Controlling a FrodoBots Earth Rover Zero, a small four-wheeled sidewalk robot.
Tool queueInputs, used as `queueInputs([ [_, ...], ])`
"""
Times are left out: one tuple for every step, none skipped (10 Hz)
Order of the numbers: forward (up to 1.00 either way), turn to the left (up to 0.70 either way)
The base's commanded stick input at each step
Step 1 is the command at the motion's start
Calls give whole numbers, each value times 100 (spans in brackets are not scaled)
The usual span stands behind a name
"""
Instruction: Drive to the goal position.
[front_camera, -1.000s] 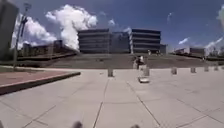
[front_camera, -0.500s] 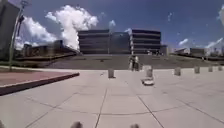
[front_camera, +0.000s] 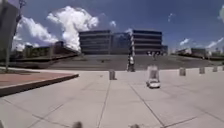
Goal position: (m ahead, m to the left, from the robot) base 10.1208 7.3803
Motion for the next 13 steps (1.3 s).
queueInputs([
  [70,0],
  [70,-1],
  [70,-5],
  [70,-8],
  [70,-13],
  [70,-26],
  [70,-32],
  [70,-32],
  [70,-32],
  [70,-30],
  [70,-15],
  [70,0],
  [70,0],
])
